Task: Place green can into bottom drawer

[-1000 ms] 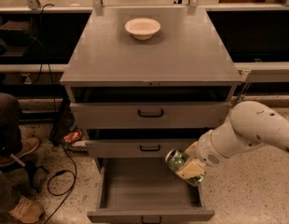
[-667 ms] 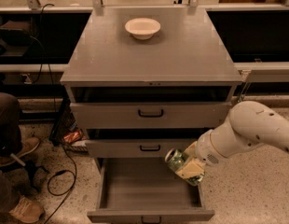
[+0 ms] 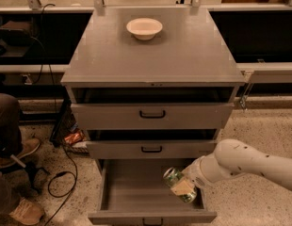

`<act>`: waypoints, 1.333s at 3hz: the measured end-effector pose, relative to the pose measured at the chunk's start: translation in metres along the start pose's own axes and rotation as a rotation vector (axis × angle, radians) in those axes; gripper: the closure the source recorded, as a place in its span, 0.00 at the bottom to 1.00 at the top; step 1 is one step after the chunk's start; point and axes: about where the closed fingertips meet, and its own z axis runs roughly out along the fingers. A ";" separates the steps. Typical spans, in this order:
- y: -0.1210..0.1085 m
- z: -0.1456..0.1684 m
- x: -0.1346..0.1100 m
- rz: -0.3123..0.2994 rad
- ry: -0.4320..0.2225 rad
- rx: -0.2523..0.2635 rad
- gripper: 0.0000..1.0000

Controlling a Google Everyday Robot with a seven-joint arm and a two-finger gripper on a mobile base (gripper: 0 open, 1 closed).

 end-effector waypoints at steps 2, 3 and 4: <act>-0.009 0.094 0.030 0.125 -0.118 -0.011 1.00; -0.019 0.107 0.034 0.121 -0.124 -0.008 1.00; -0.048 0.135 0.046 0.111 -0.125 0.032 1.00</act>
Offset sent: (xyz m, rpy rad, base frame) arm 0.0059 0.0139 -0.0659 0.0853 -0.0057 -0.0909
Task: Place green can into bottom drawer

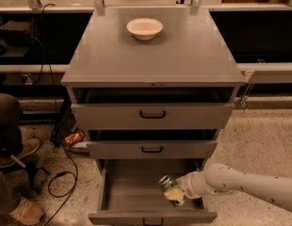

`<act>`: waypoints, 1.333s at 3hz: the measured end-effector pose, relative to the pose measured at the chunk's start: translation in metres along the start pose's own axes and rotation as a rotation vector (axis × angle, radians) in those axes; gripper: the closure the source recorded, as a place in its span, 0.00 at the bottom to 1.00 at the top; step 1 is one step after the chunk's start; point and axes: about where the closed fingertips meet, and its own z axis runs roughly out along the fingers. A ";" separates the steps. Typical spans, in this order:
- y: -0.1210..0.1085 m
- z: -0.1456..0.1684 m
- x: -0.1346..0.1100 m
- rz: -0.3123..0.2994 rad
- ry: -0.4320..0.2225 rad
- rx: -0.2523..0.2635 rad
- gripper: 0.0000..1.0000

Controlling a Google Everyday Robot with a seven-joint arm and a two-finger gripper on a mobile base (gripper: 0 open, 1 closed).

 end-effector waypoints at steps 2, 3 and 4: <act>-0.068 0.091 0.055 0.090 0.063 0.021 1.00; -0.079 0.133 0.077 0.132 0.100 -0.011 1.00; -0.081 0.177 0.084 0.148 0.121 -0.063 1.00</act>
Offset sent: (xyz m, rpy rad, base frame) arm 0.0536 -0.0312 -0.1789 -0.0578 0.1349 -0.1102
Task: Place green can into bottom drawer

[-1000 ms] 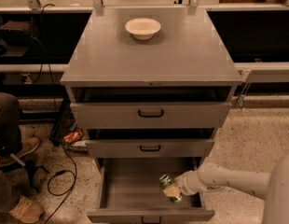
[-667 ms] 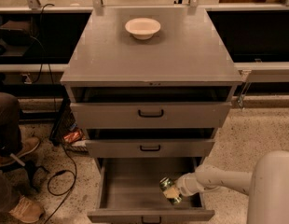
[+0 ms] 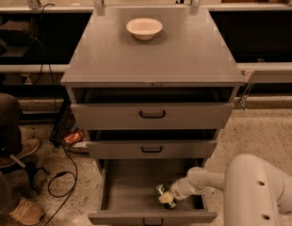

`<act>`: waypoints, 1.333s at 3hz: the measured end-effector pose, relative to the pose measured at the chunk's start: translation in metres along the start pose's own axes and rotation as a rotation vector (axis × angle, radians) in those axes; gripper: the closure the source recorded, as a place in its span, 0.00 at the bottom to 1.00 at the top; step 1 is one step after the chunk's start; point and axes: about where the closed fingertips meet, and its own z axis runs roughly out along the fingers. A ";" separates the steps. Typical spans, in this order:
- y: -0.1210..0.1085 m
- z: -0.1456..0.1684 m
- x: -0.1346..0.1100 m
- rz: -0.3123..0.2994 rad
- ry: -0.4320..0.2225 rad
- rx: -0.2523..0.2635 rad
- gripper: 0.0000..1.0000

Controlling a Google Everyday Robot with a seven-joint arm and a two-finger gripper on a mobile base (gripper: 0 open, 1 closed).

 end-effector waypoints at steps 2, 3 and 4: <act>0.001 0.033 -0.005 0.007 0.003 -0.053 0.81; 0.003 0.035 -0.008 0.009 -0.015 -0.068 0.58; 0.006 0.032 -0.013 0.008 -0.040 -0.078 0.35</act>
Offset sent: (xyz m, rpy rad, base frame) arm 0.0128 0.0284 -0.0303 0.0597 0.0385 0.0225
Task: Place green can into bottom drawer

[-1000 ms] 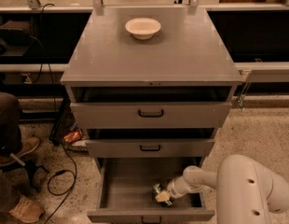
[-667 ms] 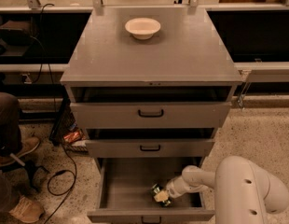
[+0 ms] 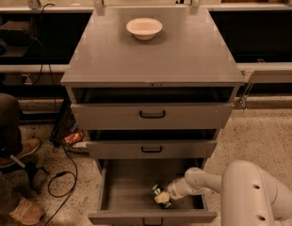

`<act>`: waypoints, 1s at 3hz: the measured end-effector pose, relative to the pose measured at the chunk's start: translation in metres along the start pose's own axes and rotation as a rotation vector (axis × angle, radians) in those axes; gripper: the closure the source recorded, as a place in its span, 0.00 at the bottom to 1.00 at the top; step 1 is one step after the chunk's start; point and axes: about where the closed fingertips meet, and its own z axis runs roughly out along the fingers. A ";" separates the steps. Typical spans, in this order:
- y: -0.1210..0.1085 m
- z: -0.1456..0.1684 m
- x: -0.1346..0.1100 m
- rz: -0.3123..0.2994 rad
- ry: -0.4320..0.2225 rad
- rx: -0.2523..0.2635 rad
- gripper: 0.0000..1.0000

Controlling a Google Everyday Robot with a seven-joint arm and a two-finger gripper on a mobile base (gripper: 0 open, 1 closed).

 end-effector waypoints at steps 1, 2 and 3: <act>0.004 -0.017 -0.008 -0.007 -0.045 -0.003 0.12; 0.006 -0.034 -0.012 -0.010 -0.086 -0.003 0.00; 0.005 -0.052 -0.017 -0.013 -0.109 0.008 0.00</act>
Offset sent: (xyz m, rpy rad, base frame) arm 0.0073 -0.0253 0.0583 0.0906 -0.0939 -0.0514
